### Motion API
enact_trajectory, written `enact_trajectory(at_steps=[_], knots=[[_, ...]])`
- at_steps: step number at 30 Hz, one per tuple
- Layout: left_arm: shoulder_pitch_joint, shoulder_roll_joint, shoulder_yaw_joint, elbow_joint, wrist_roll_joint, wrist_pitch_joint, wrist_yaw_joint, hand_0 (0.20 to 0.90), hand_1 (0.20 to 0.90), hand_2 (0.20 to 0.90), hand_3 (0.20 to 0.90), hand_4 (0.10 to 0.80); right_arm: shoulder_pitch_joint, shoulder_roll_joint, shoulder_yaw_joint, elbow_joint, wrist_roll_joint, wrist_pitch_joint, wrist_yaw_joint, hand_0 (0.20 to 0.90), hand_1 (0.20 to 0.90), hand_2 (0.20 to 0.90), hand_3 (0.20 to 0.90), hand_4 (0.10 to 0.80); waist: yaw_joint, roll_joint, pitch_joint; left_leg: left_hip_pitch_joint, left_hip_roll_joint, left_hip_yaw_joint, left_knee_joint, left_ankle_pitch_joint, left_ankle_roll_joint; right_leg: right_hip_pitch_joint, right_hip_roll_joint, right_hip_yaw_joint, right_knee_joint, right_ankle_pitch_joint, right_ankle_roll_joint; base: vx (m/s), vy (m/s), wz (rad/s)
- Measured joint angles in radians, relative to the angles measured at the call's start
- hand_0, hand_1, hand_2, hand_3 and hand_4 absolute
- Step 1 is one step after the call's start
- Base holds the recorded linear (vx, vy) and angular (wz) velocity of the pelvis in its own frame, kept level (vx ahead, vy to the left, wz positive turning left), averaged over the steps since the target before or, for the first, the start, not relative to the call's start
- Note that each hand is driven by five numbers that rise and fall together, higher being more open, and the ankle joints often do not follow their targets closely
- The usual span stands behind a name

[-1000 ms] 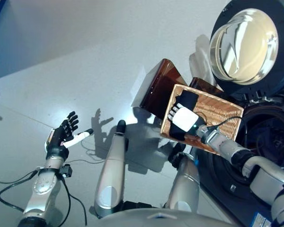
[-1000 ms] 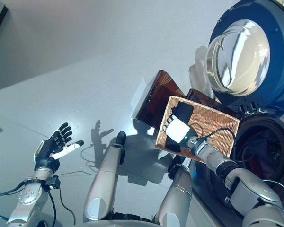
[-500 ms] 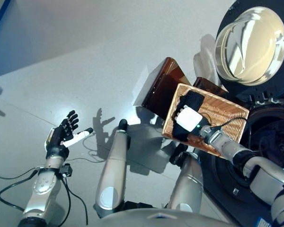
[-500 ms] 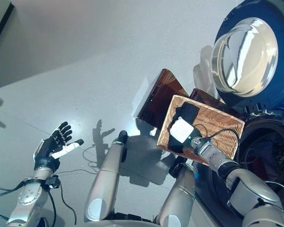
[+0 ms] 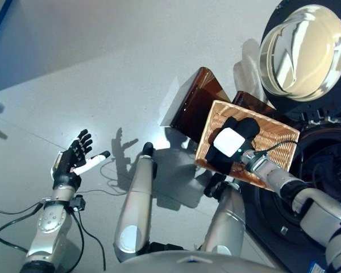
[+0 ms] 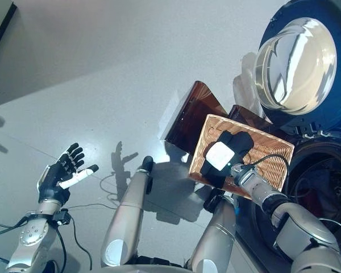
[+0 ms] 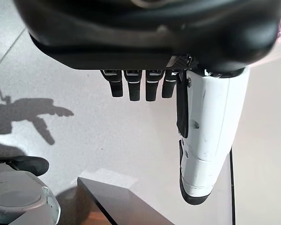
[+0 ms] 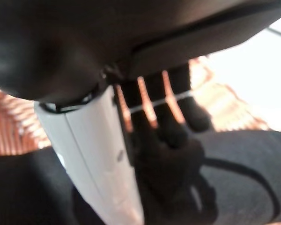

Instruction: Pick up the clothes and place them into the washing machine

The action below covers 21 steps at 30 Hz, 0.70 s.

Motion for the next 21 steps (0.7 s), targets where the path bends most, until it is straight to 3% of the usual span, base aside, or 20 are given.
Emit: enact_trajectory(at_steps=[16,17,18,19,21], knots=[[0.001,0.0,0.001,0.001,0.001,-0.001,0.012,0.9,0.9,0.9,0.9,0.8,0.019,-0.004,-0.041,-0.031,0.028,0.0,-0.006,0.2,0.2,0.2,0.2,0.3,-0.008,-0.001,-0.005,0.037,0.014,0.015,-0.025,-0.002,0.005,0.038,0.017,0.003,-0.055,0.016,0.005,-0.001,0.001,-0.04],[0.001,0.0,0.001,0.001,0.001,-0.001,0.011,0.9,0.9,0.9,0.9,0.8,0.022,-0.004,-0.041,-0.031,0.028,0.0,-0.006,0.48,0.48,0.48,0.48,0.5,-0.009,-0.001,-0.005,0.044,0.015,0.017,-0.028,-0.003,0.005,0.045,0.017,0.003,-0.062,0.017,0.007,-0.025,0.01,-0.05],[0.0,0.0,0.001,0.001,0.0,-0.005,0.011,0.9,0.9,0.9,0.9,0.8,0.022,-0.007,-0.041,-0.034,0.028,0.0,-0.007,0.713,0.713,0.713,0.713,0.667,-0.011,-0.002,-0.006,0.046,0.015,0.022,-0.03,-0.003,0.005,0.047,0.017,0.004,-0.066,0.018,0.008,-0.022,0.011,-0.03],[0.0,0.0,0.001,0.001,0.0,-0.01,0.011,0.9,0.9,0.9,0.9,0.8,0.02,-0.011,-0.042,-0.036,0.028,0.001,-0.008,0.9,0.9,0.9,0.9,0.8,-0.013,-0.002,-0.006,0.045,0.015,0.023,-0.031,-0.004,0.006,0.045,0.017,0.005,-0.068,0.02,0.008,0.0,0.0,0.0],[0.001,0.0,0.001,0.001,-0.001,-0.01,0.011,0.9,0.9,0.9,0.9,0.8,0.022,-0.011,-0.043,-0.035,0.028,0.002,-0.011,0.9,0.9,0.9,0.9,0.8,-0.015,-0.002,-0.006,0.045,0.015,0.024,-0.033,-0.004,0.006,0.044,0.017,0.005,-0.071,0.021,0.008,0.0,0.0,0.0]])
